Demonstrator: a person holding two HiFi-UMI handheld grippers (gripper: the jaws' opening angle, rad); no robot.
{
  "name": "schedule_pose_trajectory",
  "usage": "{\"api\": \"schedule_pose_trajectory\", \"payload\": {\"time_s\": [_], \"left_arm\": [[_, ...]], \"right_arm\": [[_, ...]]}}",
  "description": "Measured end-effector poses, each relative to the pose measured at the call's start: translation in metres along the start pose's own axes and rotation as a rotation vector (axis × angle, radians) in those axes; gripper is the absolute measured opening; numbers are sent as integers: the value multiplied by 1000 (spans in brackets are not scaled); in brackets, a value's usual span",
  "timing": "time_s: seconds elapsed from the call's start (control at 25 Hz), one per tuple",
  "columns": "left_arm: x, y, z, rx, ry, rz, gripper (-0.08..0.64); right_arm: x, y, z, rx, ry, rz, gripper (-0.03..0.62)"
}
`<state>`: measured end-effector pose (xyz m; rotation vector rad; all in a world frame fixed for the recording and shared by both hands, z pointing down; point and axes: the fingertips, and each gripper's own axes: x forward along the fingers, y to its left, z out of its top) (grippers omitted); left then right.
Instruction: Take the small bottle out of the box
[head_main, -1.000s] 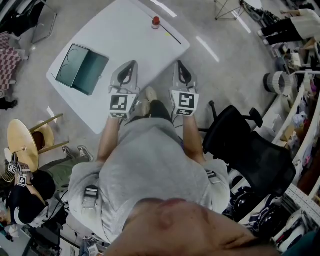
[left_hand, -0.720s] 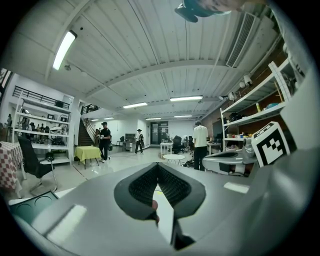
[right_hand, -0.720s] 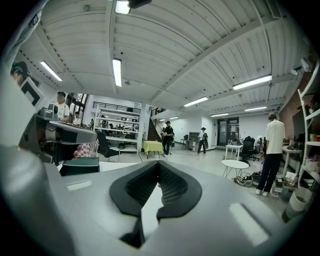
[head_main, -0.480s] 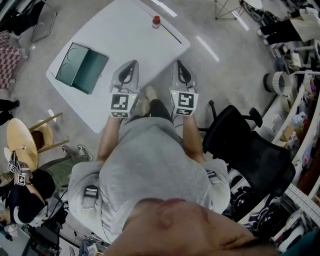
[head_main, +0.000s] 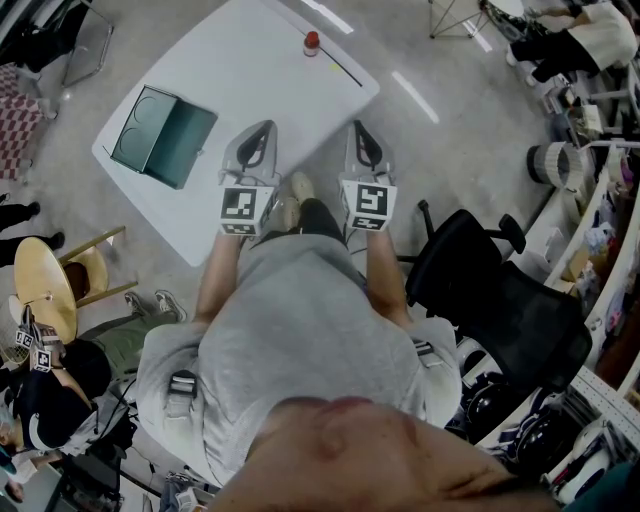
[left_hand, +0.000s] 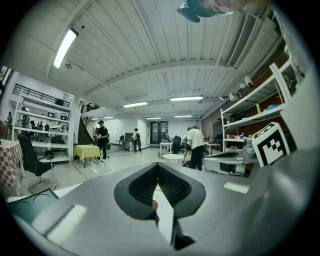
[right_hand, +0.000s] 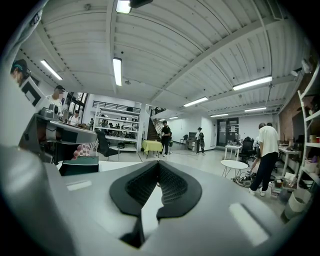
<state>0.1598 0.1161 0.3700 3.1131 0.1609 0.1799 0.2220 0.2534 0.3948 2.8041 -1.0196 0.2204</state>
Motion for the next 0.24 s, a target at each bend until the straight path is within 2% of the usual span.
{"api": "schedule_pose_trajectory", "payload": {"time_s": [0.24], "left_arm": [[3,2,-1,-3,1,-3,12]], "right_arm": [[4,0,-1,-1,3,2,2]]}}
